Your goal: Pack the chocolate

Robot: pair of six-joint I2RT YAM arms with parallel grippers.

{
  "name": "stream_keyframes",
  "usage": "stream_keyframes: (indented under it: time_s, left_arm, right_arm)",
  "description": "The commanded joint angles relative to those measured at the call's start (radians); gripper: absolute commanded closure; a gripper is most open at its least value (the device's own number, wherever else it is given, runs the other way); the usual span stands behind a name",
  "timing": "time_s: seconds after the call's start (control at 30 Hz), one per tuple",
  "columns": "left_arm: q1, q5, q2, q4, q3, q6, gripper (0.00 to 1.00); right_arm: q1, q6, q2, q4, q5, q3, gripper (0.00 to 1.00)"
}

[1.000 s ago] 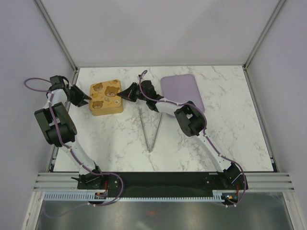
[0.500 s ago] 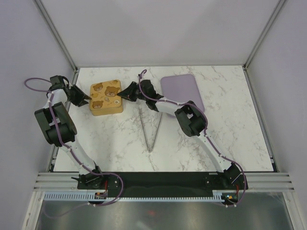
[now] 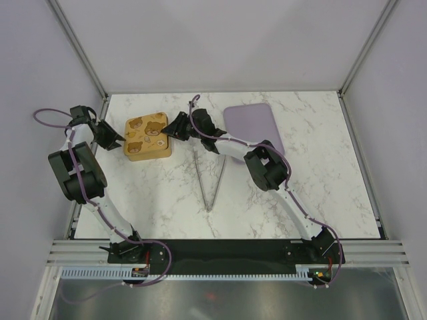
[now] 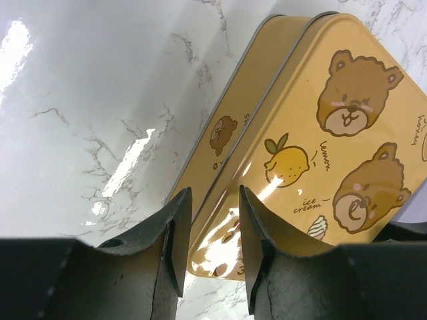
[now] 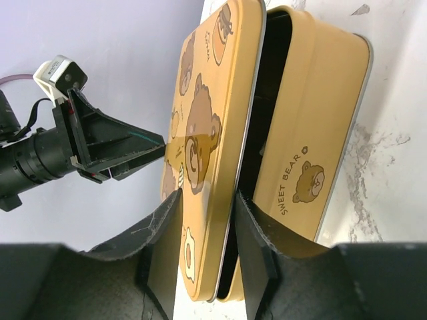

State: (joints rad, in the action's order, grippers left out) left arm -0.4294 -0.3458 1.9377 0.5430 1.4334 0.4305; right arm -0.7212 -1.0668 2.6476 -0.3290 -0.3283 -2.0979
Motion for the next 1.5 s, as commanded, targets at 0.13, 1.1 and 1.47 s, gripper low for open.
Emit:
stream_keyframes:
  time_s: [0.13,1.1,1.47]
  left_arm:
    - [0.004,0.018,-0.013,0.003,0.005,-0.047,0.59]
    - [0.044,-0.071,0.02,0.002,0.033,-0.049,0.64]
    - [0.046,-0.052,0.021,0.002,0.024,-0.049,0.65]
  right_arm:
    - [0.0,0.099,-0.052,0.133,0.063,0.018,0.57]
    - [-0.007,0.131,-0.009,0.153,0.077,-0.059,0.42]
    - [-0.015,0.116,-0.015,0.145,0.097,0.033,0.51]
